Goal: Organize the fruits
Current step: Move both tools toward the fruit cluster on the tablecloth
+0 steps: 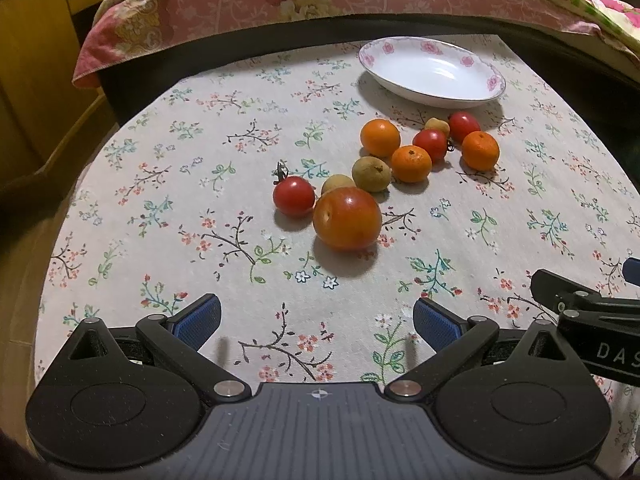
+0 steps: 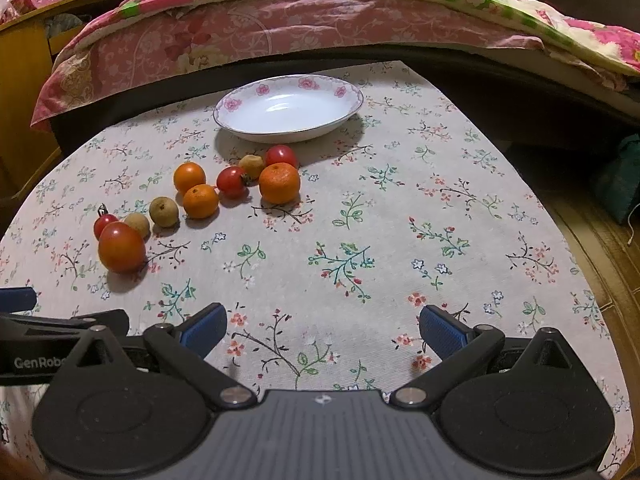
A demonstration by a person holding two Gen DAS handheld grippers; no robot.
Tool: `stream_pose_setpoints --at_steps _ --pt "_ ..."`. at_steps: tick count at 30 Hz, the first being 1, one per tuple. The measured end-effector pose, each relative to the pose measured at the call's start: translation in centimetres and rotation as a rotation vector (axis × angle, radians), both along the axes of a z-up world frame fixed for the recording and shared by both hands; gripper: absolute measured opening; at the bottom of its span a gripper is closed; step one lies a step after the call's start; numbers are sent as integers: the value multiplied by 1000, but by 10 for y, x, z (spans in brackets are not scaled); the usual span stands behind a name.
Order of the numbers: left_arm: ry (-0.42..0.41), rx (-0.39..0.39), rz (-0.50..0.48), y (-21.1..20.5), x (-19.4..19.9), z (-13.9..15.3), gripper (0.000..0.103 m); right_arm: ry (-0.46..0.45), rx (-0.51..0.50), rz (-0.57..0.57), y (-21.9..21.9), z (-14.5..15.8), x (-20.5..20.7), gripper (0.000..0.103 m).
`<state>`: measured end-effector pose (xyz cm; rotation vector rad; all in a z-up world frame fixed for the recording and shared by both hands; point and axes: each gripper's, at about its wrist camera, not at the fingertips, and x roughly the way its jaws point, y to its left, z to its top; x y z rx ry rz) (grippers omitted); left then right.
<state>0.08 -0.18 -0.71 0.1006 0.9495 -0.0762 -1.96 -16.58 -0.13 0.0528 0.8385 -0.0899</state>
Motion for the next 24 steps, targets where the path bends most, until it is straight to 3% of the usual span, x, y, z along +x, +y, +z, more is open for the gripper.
stream_pose_setpoints --at_steps 24 --pt "16 -10 3 3 1 -3 103 15 7 -1 1 -2 0 101"
